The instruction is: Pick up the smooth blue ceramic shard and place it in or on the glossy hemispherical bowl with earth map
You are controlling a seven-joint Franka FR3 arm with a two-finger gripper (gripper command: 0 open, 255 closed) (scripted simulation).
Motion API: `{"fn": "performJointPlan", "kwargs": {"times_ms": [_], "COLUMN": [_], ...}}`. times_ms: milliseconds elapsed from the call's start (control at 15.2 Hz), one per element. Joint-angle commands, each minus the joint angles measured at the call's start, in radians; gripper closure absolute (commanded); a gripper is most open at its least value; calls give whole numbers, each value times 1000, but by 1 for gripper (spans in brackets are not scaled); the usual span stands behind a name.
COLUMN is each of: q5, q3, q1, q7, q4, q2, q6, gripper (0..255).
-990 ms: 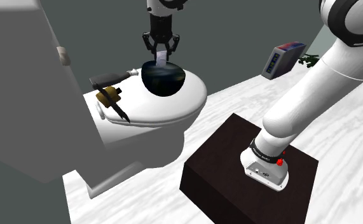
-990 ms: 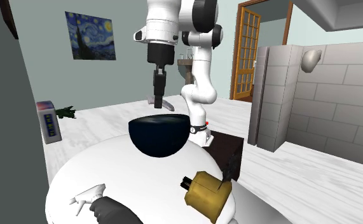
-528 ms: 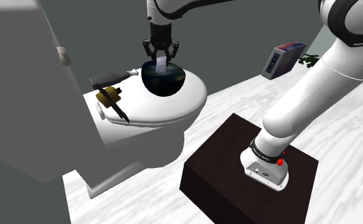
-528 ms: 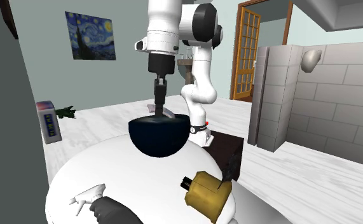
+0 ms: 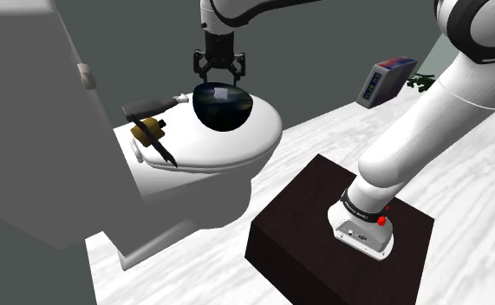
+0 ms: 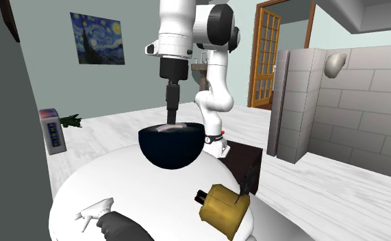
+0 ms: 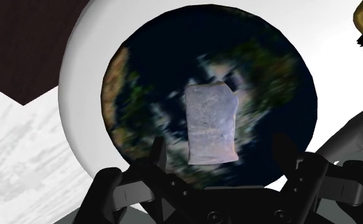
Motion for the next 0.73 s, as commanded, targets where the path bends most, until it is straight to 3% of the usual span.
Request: {"fn": "performJointPlan", "kwargs": {"times_ms": [0, 330, 660], "q5": [0, 4, 4], "q3": [0, 0, 0], "q1": [0, 1, 1], "q7": [0, -3, -3], "q4": [0, 121, 121], "q2": [0, -7, -7], "q6": [0, -126, -126], "gripper": [0, 0, 0]}}
